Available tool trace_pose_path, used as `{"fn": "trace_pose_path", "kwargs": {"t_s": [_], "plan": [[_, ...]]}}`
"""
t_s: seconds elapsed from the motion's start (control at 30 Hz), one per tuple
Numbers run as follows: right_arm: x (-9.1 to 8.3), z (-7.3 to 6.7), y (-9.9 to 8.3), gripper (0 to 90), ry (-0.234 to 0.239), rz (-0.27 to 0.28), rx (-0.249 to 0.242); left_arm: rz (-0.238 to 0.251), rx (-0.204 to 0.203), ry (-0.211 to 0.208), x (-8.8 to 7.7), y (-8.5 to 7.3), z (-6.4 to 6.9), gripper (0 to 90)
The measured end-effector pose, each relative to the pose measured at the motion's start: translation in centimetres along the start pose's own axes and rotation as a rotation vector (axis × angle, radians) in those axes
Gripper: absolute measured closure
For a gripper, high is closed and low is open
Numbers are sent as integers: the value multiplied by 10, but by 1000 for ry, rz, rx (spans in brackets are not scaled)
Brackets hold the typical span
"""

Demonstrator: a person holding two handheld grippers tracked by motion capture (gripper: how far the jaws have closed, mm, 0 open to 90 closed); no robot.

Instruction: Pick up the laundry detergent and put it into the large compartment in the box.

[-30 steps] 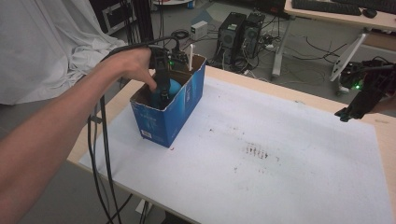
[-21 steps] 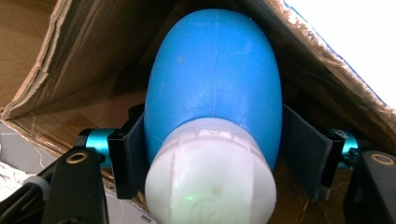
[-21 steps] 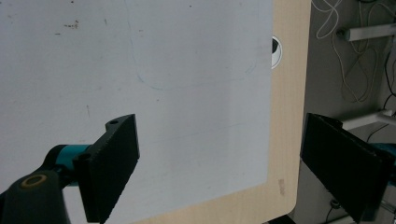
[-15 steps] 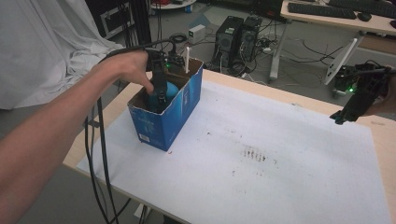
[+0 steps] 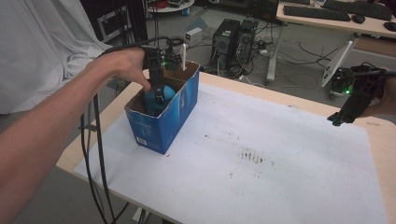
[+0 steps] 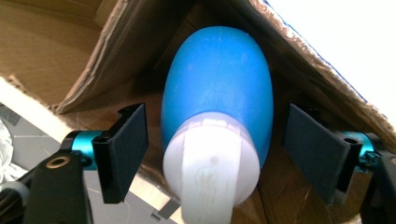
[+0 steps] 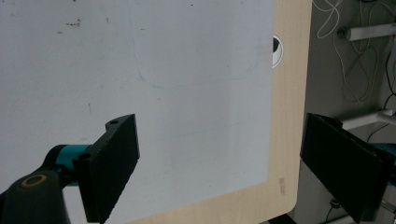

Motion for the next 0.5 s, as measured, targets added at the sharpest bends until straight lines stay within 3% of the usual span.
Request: {"fn": "trace_pose_path", "kwargs": {"t_s": [0.23, 0.5], "plan": [[-2, 0, -1, 109, -1, 4, 1, 20, 6, 35, -22, -1, 1, 205], [-2, 0, 1, 110, -3, 8, -4, 48, 75, 72, -56, 8, 19, 191]]}}
Point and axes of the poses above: each handheld gripper's, and its own axes: x roughly forward along the jaws, y roughly out of its top, z roughly to its right, the point moved 6 cm from there along x, roughly forward along the jaws, and after that the axes turned 13 degrees about -z, right-handed, at the moved point
